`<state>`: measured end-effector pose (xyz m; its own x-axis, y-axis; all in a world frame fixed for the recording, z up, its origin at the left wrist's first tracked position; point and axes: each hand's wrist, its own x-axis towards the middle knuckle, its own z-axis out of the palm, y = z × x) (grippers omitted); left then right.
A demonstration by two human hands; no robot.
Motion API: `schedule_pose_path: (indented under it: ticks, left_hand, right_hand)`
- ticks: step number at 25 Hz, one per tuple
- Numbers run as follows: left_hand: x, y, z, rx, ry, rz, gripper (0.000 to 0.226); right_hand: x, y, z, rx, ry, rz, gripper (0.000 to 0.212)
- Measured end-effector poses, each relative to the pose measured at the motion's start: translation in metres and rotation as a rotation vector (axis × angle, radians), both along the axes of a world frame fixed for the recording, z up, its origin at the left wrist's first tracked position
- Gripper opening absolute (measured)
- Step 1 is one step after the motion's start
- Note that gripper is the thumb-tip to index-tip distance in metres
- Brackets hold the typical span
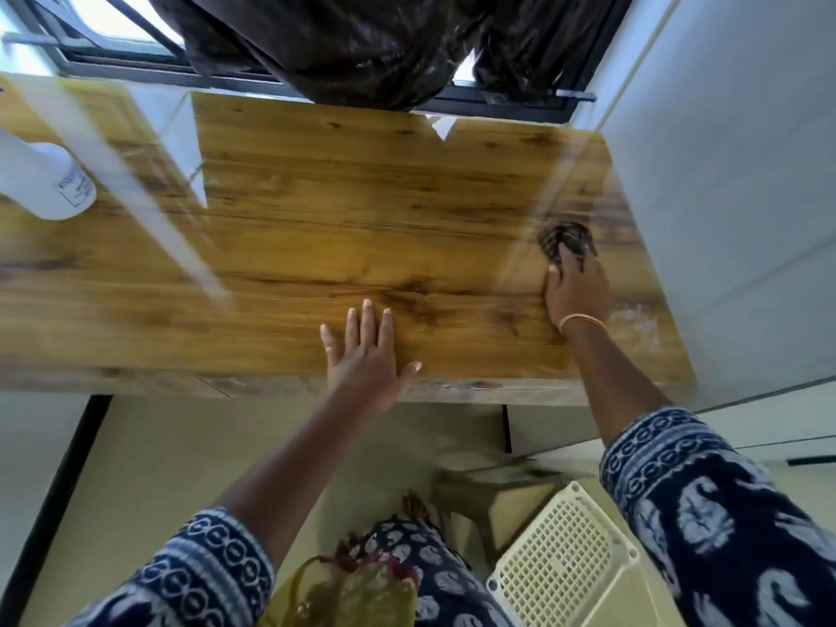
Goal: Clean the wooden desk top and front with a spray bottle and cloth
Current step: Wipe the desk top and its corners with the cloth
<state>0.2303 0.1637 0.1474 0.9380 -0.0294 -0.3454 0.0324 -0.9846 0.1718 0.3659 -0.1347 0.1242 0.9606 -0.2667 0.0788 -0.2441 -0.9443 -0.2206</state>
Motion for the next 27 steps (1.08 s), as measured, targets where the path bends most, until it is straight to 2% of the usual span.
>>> schedule_pose_path:
  ticks: [3, 4, 5, 8, 10, 15, 18, 22, 27]
  left_hand:
    - [0.012, -0.024, 0.001, 0.008, -0.007, -0.057, 0.084]
    - [0.017, -0.034, 0.001, 0.011, -0.008, -0.073, 0.084]
    - [0.023, -0.047, 0.001, 0.016, -0.004, -0.098, 0.084]
    - [0.041, -0.082, 0.000, 0.044, 0.038, -0.145, 0.088]
    - [0.058, -0.099, 0.000, 0.061, 0.057, -0.151, 0.092]
    - [0.103, -0.131, 0.001, 0.094, 0.048, -0.244, 0.099]
    - [0.137, -0.146, 0.005, 0.134, 0.071, -0.319, 0.117]
    - [0.184, -0.165, 0.020, 0.181, 0.226, -0.360, 0.153]
    - [0.197, -0.185, 0.015, 0.305, 0.340, -0.309, 0.160]
  right_hand:
    - [-0.005, 0.019, 0.001, 0.025, 0.035, -0.265, 0.050]
    - [-0.006, 0.035, 0.003, 0.023, 0.046, -0.275, 0.051]
    - [-0.009, 0.048, 0.004, 0.013, 0.039, -0.192, 0.051]
    - [-0.026, 0.057, -0.004, -0.062, 0.044, 0.361, 0.048]
    - [-0.011, 0.034, -0.005, -0.060, 0.035, 0.471, 0.047]
    - [0.066, -0.052, 0.003, 0.014, 0.068, 0.020, 0.050]
    - [0.093, -0.074, 0.004, 0.010, 0.113, -0.169, 0.053]
    - [0.123, -0.071, 0.003, -0.033, 0.133, -0.125, 0.054]
    - [0.184, -0.082, 0.006, -0.014, 0.135, -0.032, 0.054]
